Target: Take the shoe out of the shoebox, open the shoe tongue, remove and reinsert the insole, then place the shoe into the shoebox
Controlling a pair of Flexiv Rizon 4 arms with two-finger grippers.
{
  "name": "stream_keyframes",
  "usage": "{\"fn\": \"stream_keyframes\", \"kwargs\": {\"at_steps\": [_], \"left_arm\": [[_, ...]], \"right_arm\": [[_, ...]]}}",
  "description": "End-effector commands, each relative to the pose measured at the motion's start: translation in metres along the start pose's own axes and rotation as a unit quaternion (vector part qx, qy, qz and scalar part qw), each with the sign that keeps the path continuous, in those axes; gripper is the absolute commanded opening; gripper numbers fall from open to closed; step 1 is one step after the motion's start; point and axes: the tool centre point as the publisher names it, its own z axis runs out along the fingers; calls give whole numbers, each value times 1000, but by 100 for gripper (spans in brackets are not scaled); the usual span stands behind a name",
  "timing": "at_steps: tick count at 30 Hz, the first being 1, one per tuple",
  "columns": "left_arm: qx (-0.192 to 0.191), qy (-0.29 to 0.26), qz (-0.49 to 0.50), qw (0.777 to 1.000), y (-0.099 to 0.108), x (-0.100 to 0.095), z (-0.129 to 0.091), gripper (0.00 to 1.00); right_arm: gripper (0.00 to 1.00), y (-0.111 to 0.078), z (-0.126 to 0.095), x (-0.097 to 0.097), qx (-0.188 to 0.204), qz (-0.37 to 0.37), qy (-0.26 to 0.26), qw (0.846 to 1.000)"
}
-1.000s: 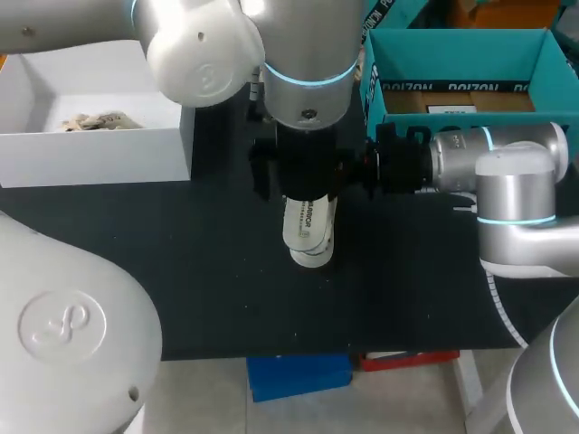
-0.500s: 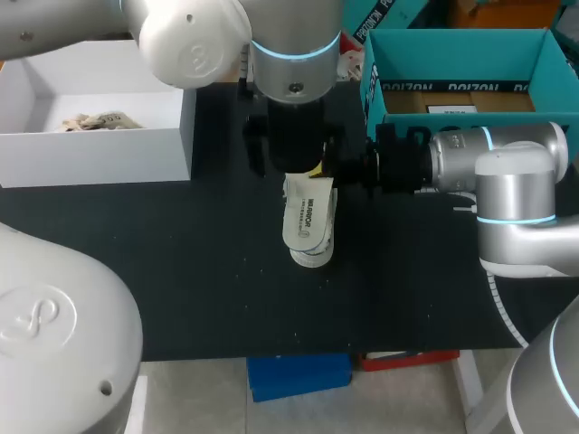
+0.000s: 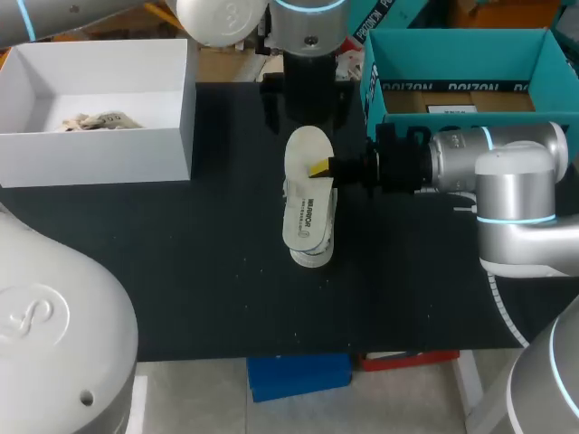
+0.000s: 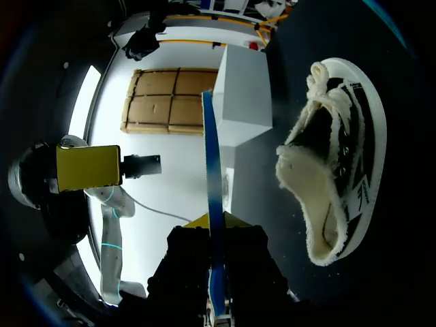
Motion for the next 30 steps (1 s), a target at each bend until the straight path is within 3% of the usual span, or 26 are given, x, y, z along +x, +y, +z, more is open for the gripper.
{"fn": "stream_keyframes", "kwargs": {"at_steps": [1, 6, 12, 30], "left_arm": [[14, -6, 2, 1000, 20, -7, 14, 100], [23, -6, -9, 1000, 30, -3, 18, 100], [24, 0, -12, 1000, 22, 0, 17, 100], [15, 8, -9, 1000, -71, 7, -8, 100]], "right_arm": [[0, -1, 1, 0, -2, 0, -1, 1000], [0, -1, 1, 0, -2, 0, -1, 1000], [0, -1, 1, 0, -2, 0, -1, 1000], [0, -1, 1, 0, -2, 0, -1, 1000]]}}
